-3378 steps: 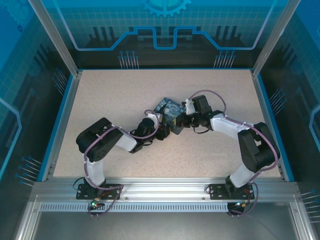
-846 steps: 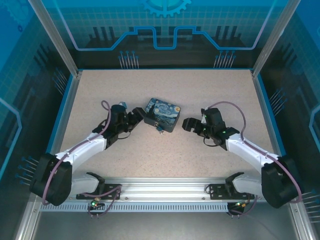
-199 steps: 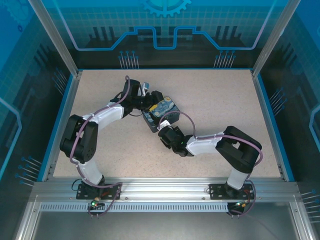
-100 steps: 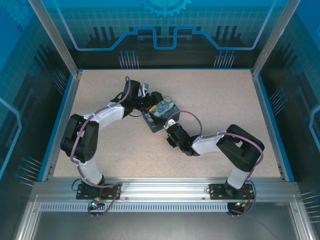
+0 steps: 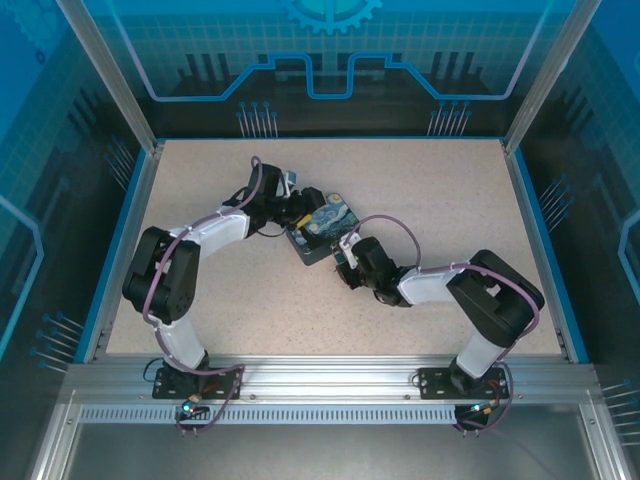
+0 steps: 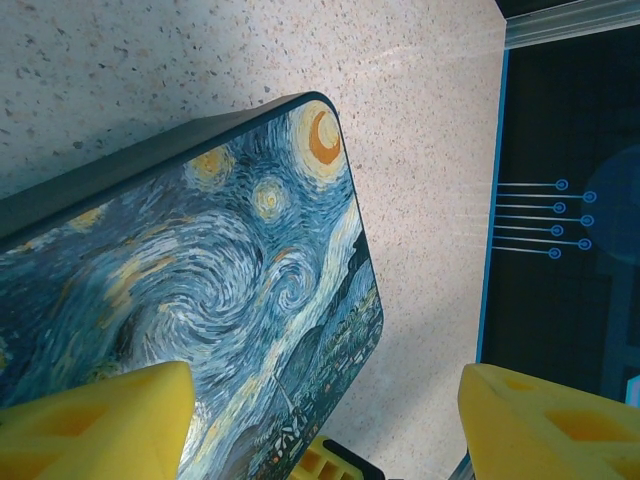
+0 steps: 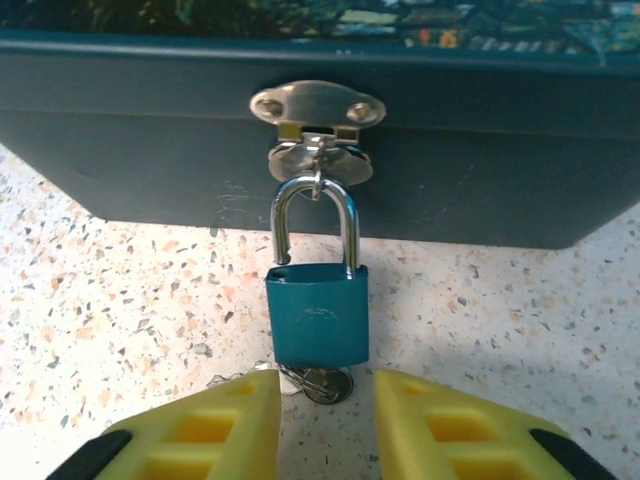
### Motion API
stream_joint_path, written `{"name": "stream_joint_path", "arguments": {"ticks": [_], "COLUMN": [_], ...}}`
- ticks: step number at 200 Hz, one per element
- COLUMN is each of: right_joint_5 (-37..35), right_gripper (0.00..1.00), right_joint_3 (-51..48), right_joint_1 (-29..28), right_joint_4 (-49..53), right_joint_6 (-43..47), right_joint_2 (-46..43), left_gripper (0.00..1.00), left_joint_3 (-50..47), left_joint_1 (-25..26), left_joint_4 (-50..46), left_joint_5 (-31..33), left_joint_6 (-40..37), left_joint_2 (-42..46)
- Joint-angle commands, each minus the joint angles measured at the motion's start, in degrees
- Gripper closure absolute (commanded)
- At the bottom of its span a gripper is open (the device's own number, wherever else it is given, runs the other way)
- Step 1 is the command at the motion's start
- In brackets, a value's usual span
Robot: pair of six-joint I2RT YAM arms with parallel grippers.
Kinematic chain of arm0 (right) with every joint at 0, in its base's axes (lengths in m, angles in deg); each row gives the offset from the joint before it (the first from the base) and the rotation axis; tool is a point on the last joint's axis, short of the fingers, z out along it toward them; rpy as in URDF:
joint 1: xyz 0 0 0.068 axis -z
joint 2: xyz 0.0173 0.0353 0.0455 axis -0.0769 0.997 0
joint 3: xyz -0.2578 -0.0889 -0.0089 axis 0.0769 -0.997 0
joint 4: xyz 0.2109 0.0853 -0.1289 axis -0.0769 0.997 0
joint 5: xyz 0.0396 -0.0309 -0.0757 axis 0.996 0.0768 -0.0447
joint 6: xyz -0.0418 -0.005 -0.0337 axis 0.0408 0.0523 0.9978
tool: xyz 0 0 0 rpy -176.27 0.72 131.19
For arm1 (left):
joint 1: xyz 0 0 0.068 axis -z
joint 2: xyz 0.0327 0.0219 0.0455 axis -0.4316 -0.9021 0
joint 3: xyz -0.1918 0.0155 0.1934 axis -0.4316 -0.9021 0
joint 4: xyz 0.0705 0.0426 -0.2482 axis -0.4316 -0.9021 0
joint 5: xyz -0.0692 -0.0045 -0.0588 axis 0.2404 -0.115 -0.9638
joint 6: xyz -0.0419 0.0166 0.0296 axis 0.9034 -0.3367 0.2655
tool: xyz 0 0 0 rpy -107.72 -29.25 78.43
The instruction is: Unlock the padlock with the key
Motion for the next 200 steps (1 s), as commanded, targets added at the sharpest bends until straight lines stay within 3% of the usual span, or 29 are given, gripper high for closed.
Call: {"name": "stream_joint_path", "arguments": {"ticks": [1,25,81,140,200], "right_joint_5": [-3.7,-6.5,-10.1,-7.7,9.8], "right_gripper": [0.56,0.49,0.49,0.74,0.91], "right_joint_3": [0.6,2.5,6.5,3.9,1.2], "right_joint_1": [-1.1,-2.5,-3.7,-2.9,2.6], "right_joint_4": [0.1,0.0,-0.5,-2.1,-3.4], "right_joint_6": [1.0,2.1,3.3,2.5,-0.6], "right_joint_2": [-0.5,2.1,6.4,5.3,1.8], "left_gripper": [0.29,0.29,0.29,0.29,0.29], "left_joint_3": [-0.9,-0.7,-0.8,-0.8,-0.7], "left_joint_1": [0.3,0.4,0.4,0.4,0.4], "left_joint_4": [-0.5,-0.4,-0.4,-0.9,-1.2], "left_joint_5": [0.5,0.4,0.4,1.0,1.5], "left_joint_6": [-0.7,-0.7,-0.6,-0.9,-1.4], "left_joint_2": [-0.5,-0.6,-0.5,-0.5,-0.7]}}
